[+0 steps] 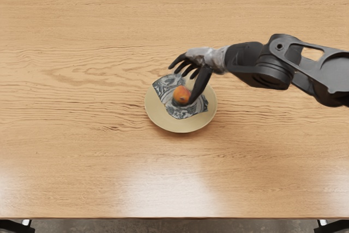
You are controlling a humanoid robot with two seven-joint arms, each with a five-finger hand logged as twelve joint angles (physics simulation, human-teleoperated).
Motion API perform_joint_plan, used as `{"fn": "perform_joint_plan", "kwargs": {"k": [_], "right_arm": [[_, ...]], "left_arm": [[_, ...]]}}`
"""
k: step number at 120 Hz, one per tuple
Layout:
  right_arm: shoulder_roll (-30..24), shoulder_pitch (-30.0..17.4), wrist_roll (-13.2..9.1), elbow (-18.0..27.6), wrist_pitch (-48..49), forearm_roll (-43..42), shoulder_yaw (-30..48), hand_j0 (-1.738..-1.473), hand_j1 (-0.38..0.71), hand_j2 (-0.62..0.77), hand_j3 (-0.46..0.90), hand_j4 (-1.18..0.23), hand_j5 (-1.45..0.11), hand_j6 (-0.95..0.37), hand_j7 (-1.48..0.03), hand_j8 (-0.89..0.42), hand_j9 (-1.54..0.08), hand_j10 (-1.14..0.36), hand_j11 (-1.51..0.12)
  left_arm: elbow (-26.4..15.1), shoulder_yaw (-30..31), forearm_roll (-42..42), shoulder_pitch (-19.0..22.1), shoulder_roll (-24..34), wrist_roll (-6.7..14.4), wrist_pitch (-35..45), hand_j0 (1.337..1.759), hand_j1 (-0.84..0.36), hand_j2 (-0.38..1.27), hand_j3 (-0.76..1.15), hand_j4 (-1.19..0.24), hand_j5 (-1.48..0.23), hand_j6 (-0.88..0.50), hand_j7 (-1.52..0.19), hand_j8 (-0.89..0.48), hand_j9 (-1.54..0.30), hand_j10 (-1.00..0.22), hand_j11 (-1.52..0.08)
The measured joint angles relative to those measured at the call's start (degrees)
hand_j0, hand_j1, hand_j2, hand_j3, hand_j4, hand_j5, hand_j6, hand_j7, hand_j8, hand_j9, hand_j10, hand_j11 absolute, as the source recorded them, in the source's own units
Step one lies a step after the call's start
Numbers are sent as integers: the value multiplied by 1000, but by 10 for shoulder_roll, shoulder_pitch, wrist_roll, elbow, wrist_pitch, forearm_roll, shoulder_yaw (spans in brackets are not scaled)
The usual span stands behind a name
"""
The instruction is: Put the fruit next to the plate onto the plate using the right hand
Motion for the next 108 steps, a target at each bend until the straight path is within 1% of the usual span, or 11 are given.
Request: {"fn": "perform_joint_plan", "kwargs": {"k": [11,21,31,42,57,64,85,95,108], "right_arm": [[-27,-12,0,9,40,39,44,-1658,-118,-22,0,-197,-256,-193,-255,-191,-256,-197,-256],[-60,-36,0,15,97,96,99,-1658,-176,-18,0,-148,-192,-145,-191,-144,-192,-148,-192],[-100,-68,0,26,155,167,152,-1658,-215,-15,0,-115,-149,-113,-148,-112,-148,-115,-148],[-147,-103,0,39,207,244,189,-1658,-243,-13,0,-90,-117,-89,-116,-89,-117,-90,-116],[-206,-175,0,43,251,331,252,-1658,-267,-11,0,-70,-90,-70,-90,-69,-90,-70,-90],[-230,-203,0,37,259,368,269,-1658,-274,-10,0,-64,-83,-63,-82,-63,-83,-64,-83],[-289,-267,0,-11,268,458,286,-1658,-287,-9,0,-52,-68,-52,-68,-52,-68,-52,-68],[-302,-284,0,-31,269,477,289,-1658,-290,-9,0,-48,-64,-48,-64,-48,-64,-49,-64],[-309,-293,0,-40,269,487,289,-1658,-294,-8,0,-45,-60,-44,-60,-44,-60,-45,-60]], "left_arm": [[0,0,0,0,0,0,0,1658,73,46,0,-230,-299,-230,-299,-230,-299,-230,-299],[0,0,0,0,0,0,0,1658,73,46,0,-230,-299,-230,-299,-230,-299,-230,-299],[0,0,0,0,0,0,0,1658,73,46,0,-230,-299,-230,-299,-230,-299,-230,-299],[0,0,0,0,0,0,0,1658,73,46,0,-230,-299,-230,-299,-230,-299,-230,-299],[0,0,0,0,0,0,0,1658,73,46,0,-230,-299,-230,-299,-230,-299,-230,-299],[0,0,0,0,0,0,0,1658,73,46,0,-230,-299,-230,-299,-230,-299,-230,-299],[0,0,0,0,0,0,0,1658,73,46,0,-230,-299,-230,-299,-230,-299,-230,-299],[0,0,0,0,0,0,0,1658,73,46,0,-230,-299,-230,-299,-230,-299,-230,-299],[0,0,0,0,0,0,0,1658,73,46,0,-230,-299,-230,-299,-230,-299,-230,-299]]}}
